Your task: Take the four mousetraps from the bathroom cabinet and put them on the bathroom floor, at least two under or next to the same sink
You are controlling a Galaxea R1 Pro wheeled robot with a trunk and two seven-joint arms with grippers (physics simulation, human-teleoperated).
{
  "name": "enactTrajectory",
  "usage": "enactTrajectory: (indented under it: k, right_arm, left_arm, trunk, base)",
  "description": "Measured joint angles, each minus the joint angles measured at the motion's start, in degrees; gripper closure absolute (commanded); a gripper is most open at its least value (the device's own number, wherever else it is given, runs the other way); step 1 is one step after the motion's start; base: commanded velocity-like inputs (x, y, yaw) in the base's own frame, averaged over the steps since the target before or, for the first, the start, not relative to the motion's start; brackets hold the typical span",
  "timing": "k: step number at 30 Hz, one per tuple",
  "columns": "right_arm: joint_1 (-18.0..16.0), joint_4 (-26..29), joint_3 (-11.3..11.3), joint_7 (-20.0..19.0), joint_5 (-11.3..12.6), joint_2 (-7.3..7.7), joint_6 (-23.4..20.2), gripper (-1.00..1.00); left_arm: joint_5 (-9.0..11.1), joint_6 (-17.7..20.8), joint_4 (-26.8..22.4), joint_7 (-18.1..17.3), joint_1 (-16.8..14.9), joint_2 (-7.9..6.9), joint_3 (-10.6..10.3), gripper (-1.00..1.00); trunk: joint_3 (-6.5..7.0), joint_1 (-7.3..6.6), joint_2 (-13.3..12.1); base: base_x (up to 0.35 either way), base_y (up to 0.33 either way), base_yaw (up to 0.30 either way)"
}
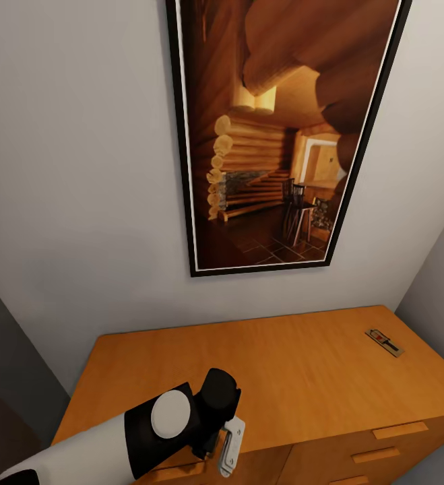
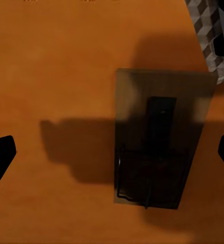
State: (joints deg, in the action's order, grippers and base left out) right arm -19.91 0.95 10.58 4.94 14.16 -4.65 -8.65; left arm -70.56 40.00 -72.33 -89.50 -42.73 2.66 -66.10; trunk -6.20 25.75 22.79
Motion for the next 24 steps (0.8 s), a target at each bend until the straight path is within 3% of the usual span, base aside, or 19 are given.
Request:
enactTrajectory:
  k: [24]
  right_arm:
    - [0.0,0.0,0.0,0.0,0.0,0.0,0.0,-1.0]
  left_arm:
    - [0.1,0.0,-3.8,0.0,0.0,-1.16,0.3,-1.0]
  trunk:
    - [0.0,0.0,0.0]
  base:
    - [0.0,0.0,0.0]
